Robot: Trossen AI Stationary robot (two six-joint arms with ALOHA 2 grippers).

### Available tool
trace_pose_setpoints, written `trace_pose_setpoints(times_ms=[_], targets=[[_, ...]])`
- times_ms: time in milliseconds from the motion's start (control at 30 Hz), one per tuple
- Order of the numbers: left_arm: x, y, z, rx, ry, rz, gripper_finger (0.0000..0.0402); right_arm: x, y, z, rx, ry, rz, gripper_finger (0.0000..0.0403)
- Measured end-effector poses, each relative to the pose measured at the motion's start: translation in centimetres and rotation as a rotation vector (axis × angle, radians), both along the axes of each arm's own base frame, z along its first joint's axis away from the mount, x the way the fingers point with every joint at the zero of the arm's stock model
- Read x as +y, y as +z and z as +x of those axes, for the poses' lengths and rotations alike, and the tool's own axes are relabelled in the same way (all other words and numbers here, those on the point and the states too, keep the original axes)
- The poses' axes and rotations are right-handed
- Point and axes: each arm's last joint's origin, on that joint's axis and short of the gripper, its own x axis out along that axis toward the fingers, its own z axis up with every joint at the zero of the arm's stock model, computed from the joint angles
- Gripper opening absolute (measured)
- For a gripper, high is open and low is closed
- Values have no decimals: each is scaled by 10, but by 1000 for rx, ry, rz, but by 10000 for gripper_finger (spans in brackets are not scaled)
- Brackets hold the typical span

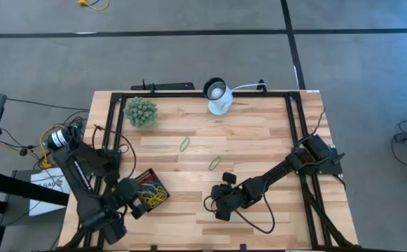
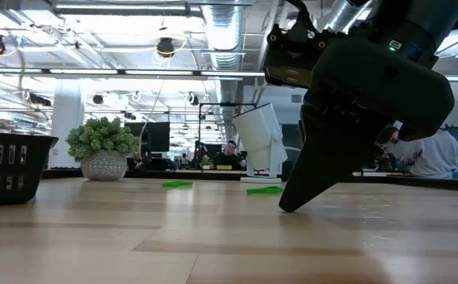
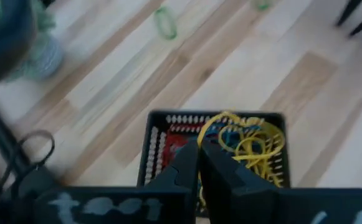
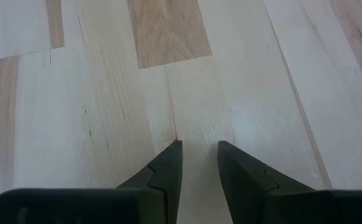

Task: Pick and place items into bin
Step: Put the yellow rubber band into the black bin, then put the green rubber band into the black bin

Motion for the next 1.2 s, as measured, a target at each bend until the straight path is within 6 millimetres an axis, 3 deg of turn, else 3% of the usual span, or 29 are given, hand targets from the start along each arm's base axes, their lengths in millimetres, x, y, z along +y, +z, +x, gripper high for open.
trace_pose_setpoints(times_ms=[300, 500, 867, 1000, 1200], targets=[[-12, -43, 7, 20, 16, -39, 0, 0, 0, 0, -2, -1, 0, 98], [-21, -47, 19, -141, -122, 42, 15, 0, 0, 0, -5, 0, 3, 98], [-18, -65, 33, 43, -43, -42, 93, 1, 1, 1, -1, 39, -16, 98], [-11, -62, 41, 1, -45, 14, 112, -6, 7, -2, 34, 84, -78, 98], [7, -42, 51, -65, -27, 200, 116, -38, 42, 2, -15, 66, -222, 97]])
